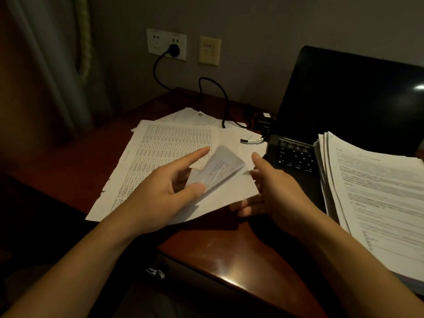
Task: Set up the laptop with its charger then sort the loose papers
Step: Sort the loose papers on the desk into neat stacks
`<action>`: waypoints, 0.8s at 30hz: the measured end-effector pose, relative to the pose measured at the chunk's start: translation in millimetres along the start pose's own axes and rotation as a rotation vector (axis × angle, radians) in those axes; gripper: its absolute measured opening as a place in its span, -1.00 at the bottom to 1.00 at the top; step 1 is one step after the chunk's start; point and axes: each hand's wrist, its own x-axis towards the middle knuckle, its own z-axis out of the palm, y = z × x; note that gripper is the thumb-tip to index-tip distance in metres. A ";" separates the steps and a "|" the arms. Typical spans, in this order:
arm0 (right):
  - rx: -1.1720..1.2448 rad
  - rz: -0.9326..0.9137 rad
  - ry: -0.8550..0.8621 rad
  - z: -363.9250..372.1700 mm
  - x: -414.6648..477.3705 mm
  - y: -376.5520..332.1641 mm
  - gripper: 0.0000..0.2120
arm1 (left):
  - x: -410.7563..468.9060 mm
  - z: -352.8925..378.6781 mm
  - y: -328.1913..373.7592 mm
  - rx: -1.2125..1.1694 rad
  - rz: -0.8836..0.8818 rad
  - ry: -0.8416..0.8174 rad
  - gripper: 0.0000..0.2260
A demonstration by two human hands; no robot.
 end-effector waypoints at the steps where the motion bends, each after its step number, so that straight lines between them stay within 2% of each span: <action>1: -0.011 0.021 -0.014 -0.7 -0.2 -0.6 -0.47 | -0.1 0.3 1.5 -0.026 -0.003 -0.006 -0.46; 5: -0.007 0.057 -0.089 -2.0 0.7 -1.0 -0.44 | 2.6 1.5 4.3 -0.095 -0.022 -0.011 -0.43; 8: 0.015 0.088 -0.123 -3.8 2.6 -1.2 -0.56 | 6.4 1.6 0.7 -0.175 -0.064 -0.001 -0.46; 11: 0.007 0.076 -0.181 -4.9 3.5 -0.4 -0.66 | 9.8 2.1 1.1 -0.212 -0.095 0.019 -0.58; 15: -0.189 -0.048 -0.161 -6.1 4.0 3.9 -0.78 | 14.5 7.5 10.7 -0.285 -0.177 -0.021 -0.72; 17: -0.266 -0.063 -0.150 -7.2 4.1 5.8 -0.78 | 16.6 10.8 15.5 -0.305 -0.214 -0.023 -0.80; 21: -0.268 -0.101 -0.092 -10.1 3.2 5.9 -0.80 | 22.1 9.2 19.5 -0.179 -0.196 0.151 -0.86; 24: -0.205 -0.192 -0.030 -14.2 1.2 1.0 -0.77 | 27.9 -5.9 19.5 -0.088 -0.267 0.392 -0.76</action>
